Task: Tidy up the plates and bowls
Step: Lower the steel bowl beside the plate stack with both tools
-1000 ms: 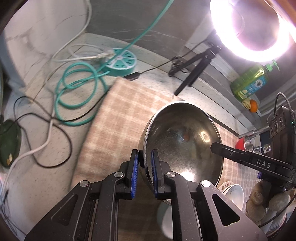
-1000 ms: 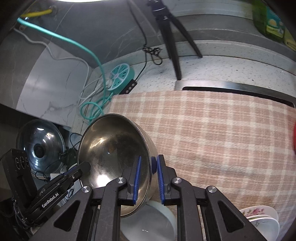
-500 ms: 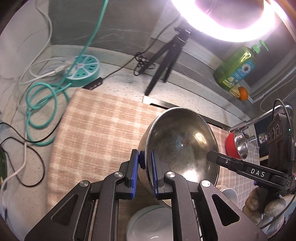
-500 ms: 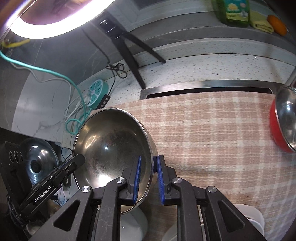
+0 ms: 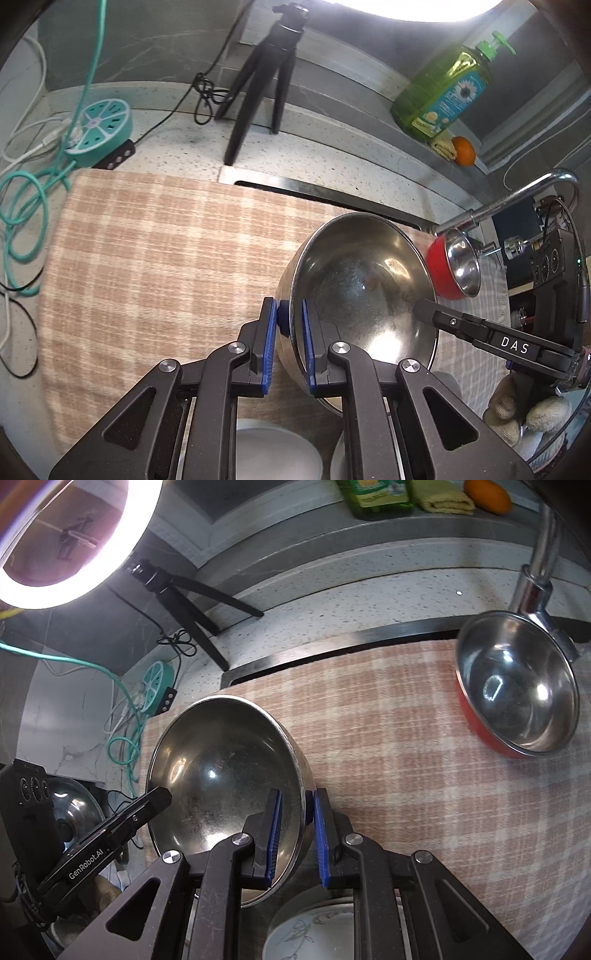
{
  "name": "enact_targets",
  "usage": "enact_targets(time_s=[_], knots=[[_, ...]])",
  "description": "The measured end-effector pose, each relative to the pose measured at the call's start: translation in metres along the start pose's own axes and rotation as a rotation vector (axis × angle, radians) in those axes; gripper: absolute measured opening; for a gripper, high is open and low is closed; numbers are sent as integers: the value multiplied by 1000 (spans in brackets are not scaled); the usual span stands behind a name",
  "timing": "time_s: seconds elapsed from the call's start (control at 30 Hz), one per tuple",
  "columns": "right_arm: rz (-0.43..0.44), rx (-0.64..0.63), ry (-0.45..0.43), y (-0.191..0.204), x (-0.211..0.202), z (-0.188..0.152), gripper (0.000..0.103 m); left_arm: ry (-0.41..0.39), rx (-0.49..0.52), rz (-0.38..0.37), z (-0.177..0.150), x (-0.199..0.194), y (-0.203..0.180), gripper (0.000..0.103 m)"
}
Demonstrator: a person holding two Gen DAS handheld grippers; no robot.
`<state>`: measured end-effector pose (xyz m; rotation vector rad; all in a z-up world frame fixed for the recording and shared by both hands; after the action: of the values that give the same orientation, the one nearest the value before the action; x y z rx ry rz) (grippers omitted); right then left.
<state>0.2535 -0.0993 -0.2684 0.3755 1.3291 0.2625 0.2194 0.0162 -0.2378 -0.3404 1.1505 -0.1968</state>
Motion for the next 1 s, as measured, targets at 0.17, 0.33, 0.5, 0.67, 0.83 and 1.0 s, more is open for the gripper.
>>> enact_targets(time_s=[0.17, 0.33, 0.5, 0.67, 0.83, 1.0], knots=[[1, 17, 3, -12, -5, -3, 16, 9, 5, -3, -3, 5, -9, 10], [5, 24, 3, -19, -7, -5, 16, 21, 10, -2, -6, 10, -14, 10], [12, 27, 8, -22, -7, -5, 16, 35, 5, 6, -9, 17, -14, 10], [19, 20, 17, -21, -4, -7, 16, 38, -1, 20, -11, 19, -10, 10], [27, 15, 32, -19, 0, -10, 16, 37, -14, 23, -11, 21, -5, 10], [39, 4, 39, -17, 2, -13, 16, 44, -15, 23, -12, 22, -2, 10]])
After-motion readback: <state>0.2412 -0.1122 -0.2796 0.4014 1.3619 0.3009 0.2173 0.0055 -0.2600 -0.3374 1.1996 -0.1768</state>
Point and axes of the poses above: each gripper's, at about its wrist camera, not at the fingertips, and x roughly the way its jaws point, y to its left, z to its top, the point moved 10 cm from there along x, roughly the way its jaws point, and after that the axes turned 3 degrees about -y, right-handed, at the moved point
